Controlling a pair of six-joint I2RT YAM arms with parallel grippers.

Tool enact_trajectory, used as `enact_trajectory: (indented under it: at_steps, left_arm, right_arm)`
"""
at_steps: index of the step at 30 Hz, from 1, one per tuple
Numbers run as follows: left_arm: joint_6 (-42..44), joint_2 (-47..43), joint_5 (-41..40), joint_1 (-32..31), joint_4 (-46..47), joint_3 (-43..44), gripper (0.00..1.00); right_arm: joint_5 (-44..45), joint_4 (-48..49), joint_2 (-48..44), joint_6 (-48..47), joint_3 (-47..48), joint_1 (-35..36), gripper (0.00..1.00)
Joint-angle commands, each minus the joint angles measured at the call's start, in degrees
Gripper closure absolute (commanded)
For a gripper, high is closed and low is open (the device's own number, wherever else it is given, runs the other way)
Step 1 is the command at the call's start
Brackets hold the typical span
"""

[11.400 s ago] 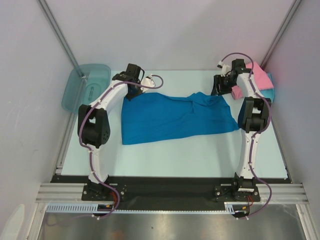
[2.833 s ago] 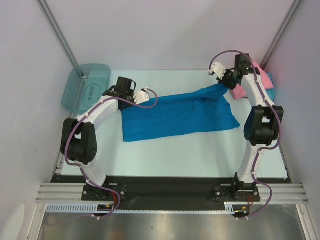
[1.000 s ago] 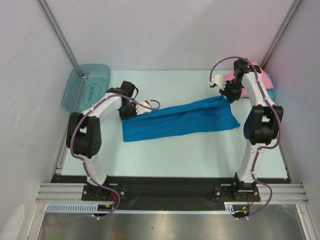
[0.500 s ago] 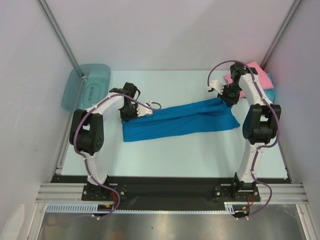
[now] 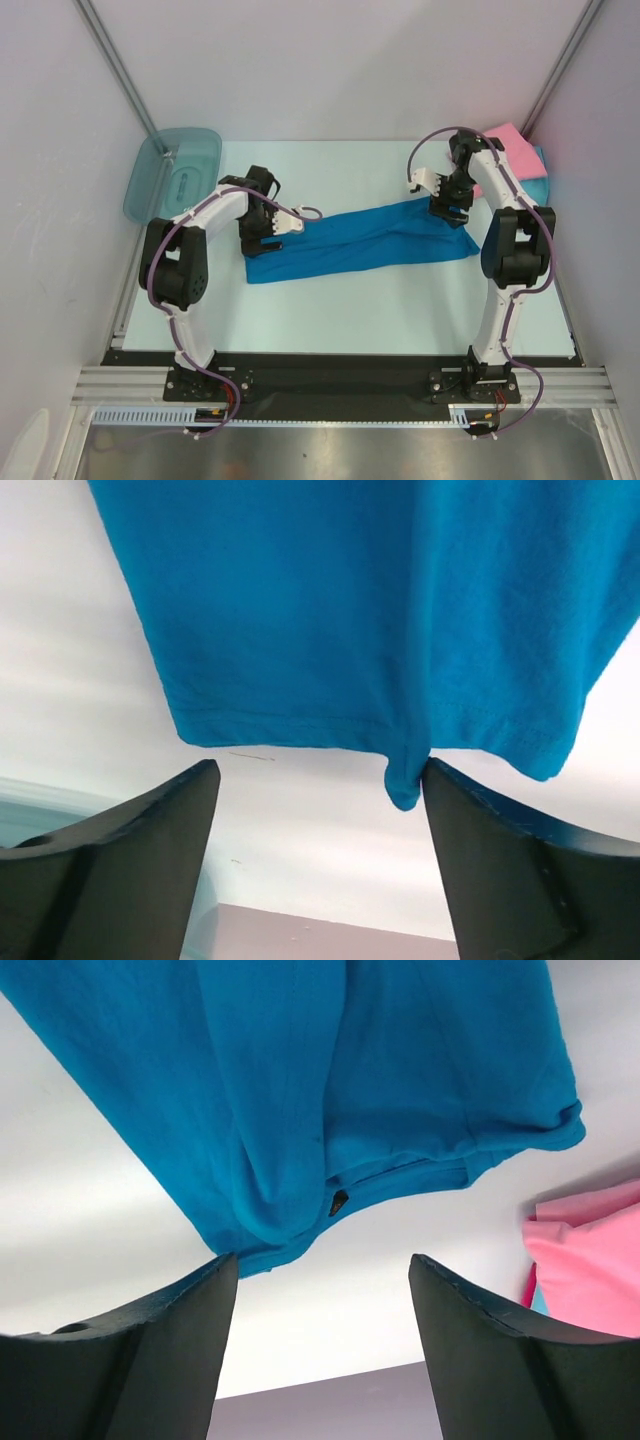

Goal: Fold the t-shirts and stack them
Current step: Fold the tshirt

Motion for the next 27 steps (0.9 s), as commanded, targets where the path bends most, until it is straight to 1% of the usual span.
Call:
enact_trajectory:
  at_steps: [1,4,7,9,10,11,12,13,14,15,16,19,20,21,23,24,25,26,27]
  left_arm:
    - [1.7,0.0,0.6,-0.1,-2.2,2.4,0.11]
    - [2.3,-0.1,0.7,0.1,-4.1,4.0,0.10]
    - [1.9,0.4,0.8,0.4,-6.4,7.4,0.12]
    - [1.1,0.8,0.9,0.7,-7.0,10.6,0.14]
    - [-0.1,1.3,1.2,1.1,-6.5,11.4,0.14]
    - [-1.4,1.5,0.7,1.4,-5.3,12.1,0.15]
    - [-2.6,1.8,0.5,1.5,-2.8,12.9,0.15]
    - [-4.4,2.2,0.4,1.7,-1.4,12.9,0.14]
    - [-5.7,2.8,-1.4,1.7,1.1,12.3,0.14]
    - [-6.2,3.3,-1.4,1.6,3.2,11.9,0.14]
    - [-6.5,3.9,-1.3,1.4,3.5,11.5,0.15]
    - [-7.5,5.4,-3.4,0.5,6.9,9.3,0.18]
    - [-7.6,5.5,-3.5,0.4,7.4,8.8,0.20]
    - [-7.9,5.4,-3.5,0.2,8.9,7.9,0.28]
    - [-8.3,5.6,-3.4,-0.2,9.7,7.4,0.33]
    - [-8.5,5.7,-3.6,-0.4,10.0,7.2,0.34]
    - [-8.8,5.8,-3.5,-0.5,10.1,7.1,0.34]
    - [-8.9,5.8,-3.6,-0.7,10.3,7.0,0.35]
    - [-8.9,5.7,-3.7,-0.9,10.7,6.4,0.35]
  right_arm:
    - [0.8,-1.8,-0.8,-1.4,1.8,-0.1,0.25]
    - [-0.3,-2.7,-0.2,-0.6,4.3,-0.1,0.25]
    - [-2.0,-2.3,0.7,1.8,7.9,-0.1,0.25]
    - [-3.5,-0.6,1.4,3.9,10.2,-0.3,0.26]
    - [-4.1,0.6,1.7,4.9,10.9,-0.2,0.29]
    - [-4.1,5.0,2.0,8.2,10.9,-0.2,0.31]
    - [-4.3,6.4,2.2,8.9,10.9,-0.2,0.33]
    - [-4.7,7.5,2.5,9.3,10.7,-0.1,0.38]
    - [-4.3,11.0,3.0,11.4,10.3,0.2,0.44]
    - [-4.1,12.0,3.4,12.0,9.8,1.0,0.53]
    - [-4.2,12.6,3.7,12.4,9.6,1.3,0.71]
    - [-3.6,14.6,5.2,14.1,9.0,3.1,1.00]
    - [-3.7,14.8,5.6,14.5,9.1,3.4,1.00]
    - [-4.0,14.6,6.3,15.3,9.2,3.7,1.00]
    - [-4.2,13.6,6.8,15.6,9.9,4.6,0.99]
    - [-4.1,13.2,6.9,15.9,10.0,4.9,0.95]
    - [-3.9,13.0,7.1,16.1,10.2,5.5,0.83]
    - [-3.8,12.3,7.0,16.2,10.1,5.8,0.79]
    - [-3.7,12.2,6.9,16.3,9.9,6.0,0.77]
